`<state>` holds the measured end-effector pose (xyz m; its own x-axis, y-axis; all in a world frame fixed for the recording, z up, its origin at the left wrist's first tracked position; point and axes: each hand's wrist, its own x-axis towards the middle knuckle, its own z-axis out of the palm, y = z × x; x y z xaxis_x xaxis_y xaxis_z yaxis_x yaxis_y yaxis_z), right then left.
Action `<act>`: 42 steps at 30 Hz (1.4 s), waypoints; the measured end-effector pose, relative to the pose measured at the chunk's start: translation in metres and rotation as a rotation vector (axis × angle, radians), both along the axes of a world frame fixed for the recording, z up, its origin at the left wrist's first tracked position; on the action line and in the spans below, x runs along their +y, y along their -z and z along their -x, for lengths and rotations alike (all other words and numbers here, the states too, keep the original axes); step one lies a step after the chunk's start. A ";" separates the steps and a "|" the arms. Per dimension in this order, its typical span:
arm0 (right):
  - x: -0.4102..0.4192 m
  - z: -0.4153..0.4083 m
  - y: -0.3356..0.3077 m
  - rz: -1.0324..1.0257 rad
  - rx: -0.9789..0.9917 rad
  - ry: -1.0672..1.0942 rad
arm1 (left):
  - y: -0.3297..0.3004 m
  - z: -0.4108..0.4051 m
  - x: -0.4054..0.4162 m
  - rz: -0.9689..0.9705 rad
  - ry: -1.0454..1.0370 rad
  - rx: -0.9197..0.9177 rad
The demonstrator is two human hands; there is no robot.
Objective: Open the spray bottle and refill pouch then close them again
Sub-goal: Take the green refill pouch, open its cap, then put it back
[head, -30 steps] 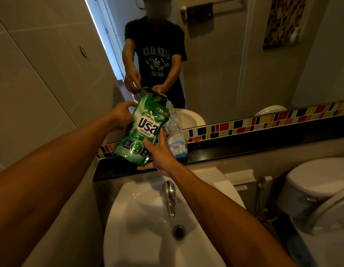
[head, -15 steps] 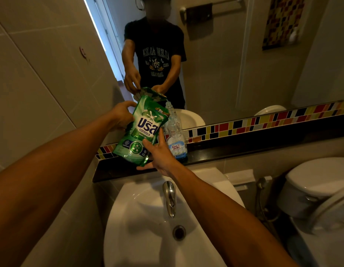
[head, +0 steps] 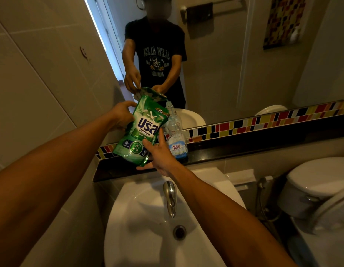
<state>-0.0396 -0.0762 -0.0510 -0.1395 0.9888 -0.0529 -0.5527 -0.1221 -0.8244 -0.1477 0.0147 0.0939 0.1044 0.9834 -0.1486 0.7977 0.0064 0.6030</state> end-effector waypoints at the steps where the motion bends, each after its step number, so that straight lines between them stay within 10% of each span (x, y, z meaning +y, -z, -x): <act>1: 0.000 0.000 0.000 0.002 -0.001 -0.001 | 0.000 0.000 0.000 0.002 -0.001 0.001; 42: 0.002 0.001 0.001 -0.008 -0.017 -0.012 | -0.001 -0.001 -0.002 0.024 0.006 -0.042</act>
